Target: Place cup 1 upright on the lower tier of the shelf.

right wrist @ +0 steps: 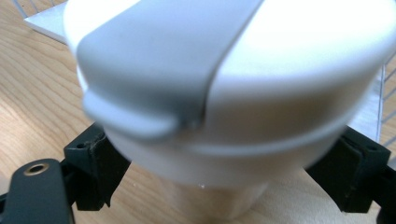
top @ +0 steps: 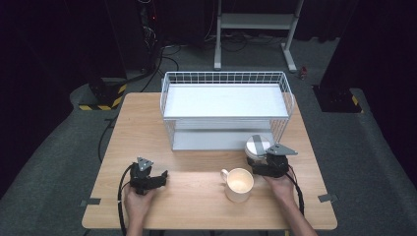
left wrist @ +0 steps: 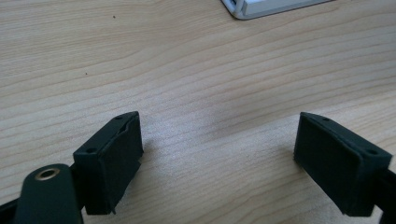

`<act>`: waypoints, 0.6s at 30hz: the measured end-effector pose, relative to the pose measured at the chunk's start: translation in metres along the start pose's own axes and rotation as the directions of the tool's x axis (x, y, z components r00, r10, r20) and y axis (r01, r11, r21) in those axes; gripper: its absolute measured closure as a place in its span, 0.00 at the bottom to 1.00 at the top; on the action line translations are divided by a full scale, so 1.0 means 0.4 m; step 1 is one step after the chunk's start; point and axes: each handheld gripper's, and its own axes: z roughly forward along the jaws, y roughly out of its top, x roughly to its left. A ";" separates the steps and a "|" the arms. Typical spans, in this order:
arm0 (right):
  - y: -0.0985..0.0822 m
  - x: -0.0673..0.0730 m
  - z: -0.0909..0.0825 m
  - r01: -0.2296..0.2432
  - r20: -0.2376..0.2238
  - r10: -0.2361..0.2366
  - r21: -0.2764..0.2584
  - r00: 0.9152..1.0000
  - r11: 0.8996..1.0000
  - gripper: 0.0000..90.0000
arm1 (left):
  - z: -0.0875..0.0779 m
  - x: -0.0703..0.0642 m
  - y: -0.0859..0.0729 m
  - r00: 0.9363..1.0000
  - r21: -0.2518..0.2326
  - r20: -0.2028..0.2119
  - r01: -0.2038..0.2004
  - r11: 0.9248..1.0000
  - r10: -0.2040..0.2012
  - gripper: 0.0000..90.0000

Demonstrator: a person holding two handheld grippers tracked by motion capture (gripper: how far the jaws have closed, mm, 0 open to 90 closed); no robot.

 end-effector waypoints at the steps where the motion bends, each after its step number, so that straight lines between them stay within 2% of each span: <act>1: 0.002 0.000 0.002 0.006 0.001 -0.006 -0.001 1.000 1.000 0.16 | 0.000 0.000 0.000 1.000 0.000 0.000 0.001 1.000 -0.001 0.17; 7: 0.010 0.007 0.014 0.027 0.011 -0.027 -0.005 1.000 1.000 0.20 | 0.000 0.000 0.000 1.000 0.000 0.000 0.001 1.000 -0.001 0.17; 18: 0.014 0.009 0.015 0.039 0.020 -0.039 0.002 0.999 0.999 0.21 | 0.000 0.000 0.000 1.000 0.000 0.001 0.002 1.000 -0.002 0.17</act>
